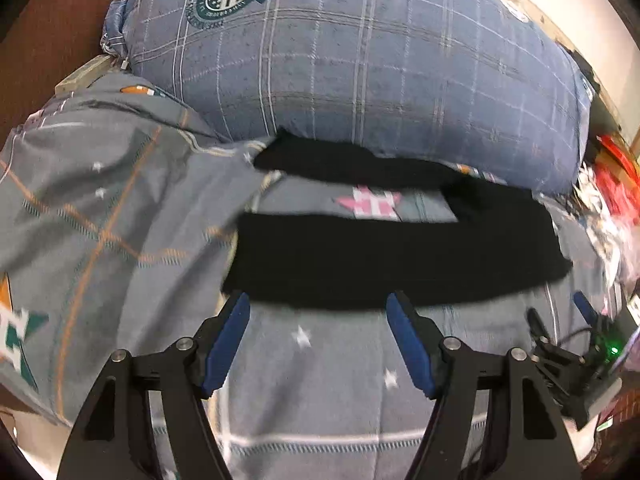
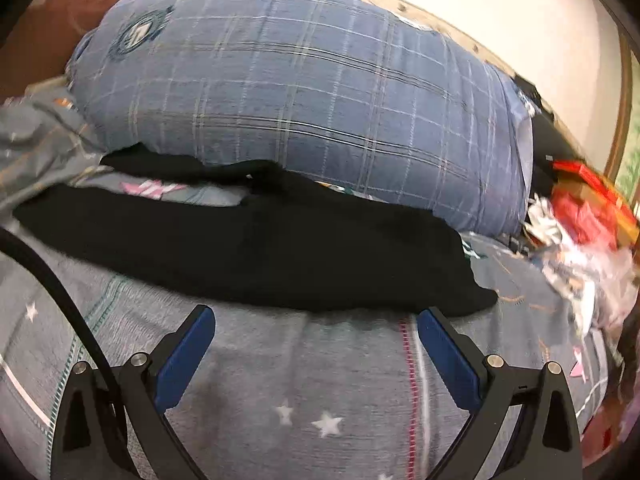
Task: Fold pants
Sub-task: 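Move both grippers toward the black pants lying on the sheet, then lower both grippers onto the black pants and close on the fabric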
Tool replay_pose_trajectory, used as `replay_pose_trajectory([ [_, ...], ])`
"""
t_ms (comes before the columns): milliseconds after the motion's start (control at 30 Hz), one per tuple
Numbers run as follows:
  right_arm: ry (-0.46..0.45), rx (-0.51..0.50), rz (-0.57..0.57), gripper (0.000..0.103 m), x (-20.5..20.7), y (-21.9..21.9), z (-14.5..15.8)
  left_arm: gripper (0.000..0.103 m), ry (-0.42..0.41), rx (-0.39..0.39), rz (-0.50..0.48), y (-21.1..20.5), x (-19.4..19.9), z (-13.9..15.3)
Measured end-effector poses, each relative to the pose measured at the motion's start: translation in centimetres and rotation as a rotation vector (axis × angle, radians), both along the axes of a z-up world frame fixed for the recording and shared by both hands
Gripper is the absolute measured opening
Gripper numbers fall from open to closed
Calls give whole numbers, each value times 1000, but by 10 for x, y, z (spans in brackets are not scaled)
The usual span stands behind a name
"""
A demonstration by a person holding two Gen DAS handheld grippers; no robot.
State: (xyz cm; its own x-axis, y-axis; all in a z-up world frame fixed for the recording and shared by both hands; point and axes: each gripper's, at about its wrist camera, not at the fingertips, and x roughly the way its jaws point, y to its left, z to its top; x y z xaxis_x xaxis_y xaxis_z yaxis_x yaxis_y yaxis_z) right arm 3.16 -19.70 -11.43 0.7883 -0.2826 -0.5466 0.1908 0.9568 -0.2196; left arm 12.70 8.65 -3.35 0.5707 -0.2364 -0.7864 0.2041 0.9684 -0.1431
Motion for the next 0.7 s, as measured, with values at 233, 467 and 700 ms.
replay_pose_trajectory([
  [233, 54, 37, -37, 103, 33, -65, 33, 72, 8, 51, 27, 15, 71, 10],
  [467, 200, 222, 48, 103, 124, -140, 53, 72, 64, 77, -20, 4, 156, -10],
  [700, 390, 262, 173, 93, 228, -172, 37, 72, 201, 19, -69, -17, 259, -66],
])
